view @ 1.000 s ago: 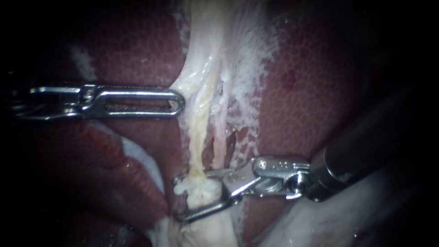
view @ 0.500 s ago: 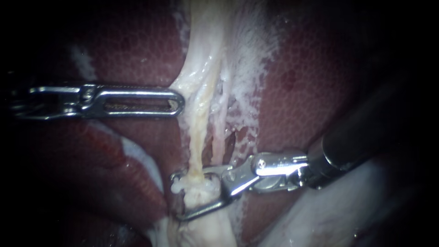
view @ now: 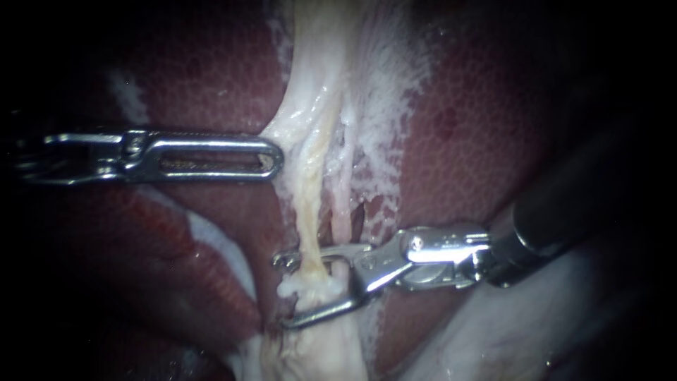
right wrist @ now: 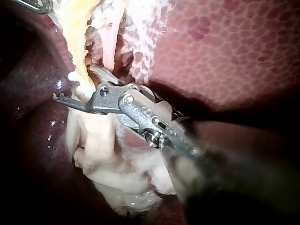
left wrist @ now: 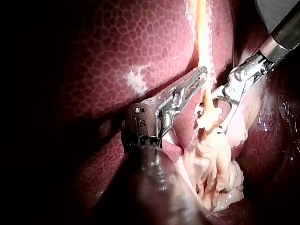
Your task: Going back first clip left tube
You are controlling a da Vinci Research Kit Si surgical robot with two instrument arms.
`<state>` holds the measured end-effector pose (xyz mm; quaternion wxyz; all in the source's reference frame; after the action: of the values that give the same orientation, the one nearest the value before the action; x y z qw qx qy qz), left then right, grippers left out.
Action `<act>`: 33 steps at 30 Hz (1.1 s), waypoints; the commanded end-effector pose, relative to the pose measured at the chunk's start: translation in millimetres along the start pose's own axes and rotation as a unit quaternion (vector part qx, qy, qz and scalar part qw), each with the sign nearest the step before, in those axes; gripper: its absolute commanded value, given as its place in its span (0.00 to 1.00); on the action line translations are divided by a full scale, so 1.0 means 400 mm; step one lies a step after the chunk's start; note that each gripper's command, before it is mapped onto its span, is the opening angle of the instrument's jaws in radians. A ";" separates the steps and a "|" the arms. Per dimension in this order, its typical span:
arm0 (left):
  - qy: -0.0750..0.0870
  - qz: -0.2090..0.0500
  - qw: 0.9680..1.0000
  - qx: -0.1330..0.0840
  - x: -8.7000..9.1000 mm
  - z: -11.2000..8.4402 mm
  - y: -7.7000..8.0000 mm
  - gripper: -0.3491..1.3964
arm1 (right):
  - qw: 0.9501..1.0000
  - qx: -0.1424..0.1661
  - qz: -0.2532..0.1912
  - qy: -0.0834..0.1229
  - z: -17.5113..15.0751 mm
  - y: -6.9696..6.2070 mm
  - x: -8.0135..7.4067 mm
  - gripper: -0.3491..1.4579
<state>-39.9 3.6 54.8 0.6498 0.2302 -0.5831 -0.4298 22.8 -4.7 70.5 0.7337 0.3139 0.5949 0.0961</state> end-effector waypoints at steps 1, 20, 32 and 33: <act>0.000 0.000 1.000 0.000 0.0000 -0.0001 0.0000 0.00 | 1.000 0.001 0.001 0.001 -0.0012 0.0000 0.0004 0.52; 0.000 0.000 1.000 0.001 0.0001 -0.0005 0.0009 0.00 | 1.000 -0.012 0.008 0.003 -0.0184 -0.0031 0.0036 0.52; 0.001 0.000 1.000 0.002 0.0002 -0.0008 0.0015 0.00 | 0.999 -0.034 -0.003 0.004 -0.0373 -0.0077 0.0088 0.52; 0.001 0.000 1.000 0.002 0.0002 -0.0008 0.0015 0.00 | 0.999 -0.035 -0.007 0.004 -0.0386 -0.0076 0.0096 0.52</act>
<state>-39.4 3.8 55.3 0.6499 0.2314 -0.5835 -0.4284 8.5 0.5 64.0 0.7432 0.2809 0.5967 0.1123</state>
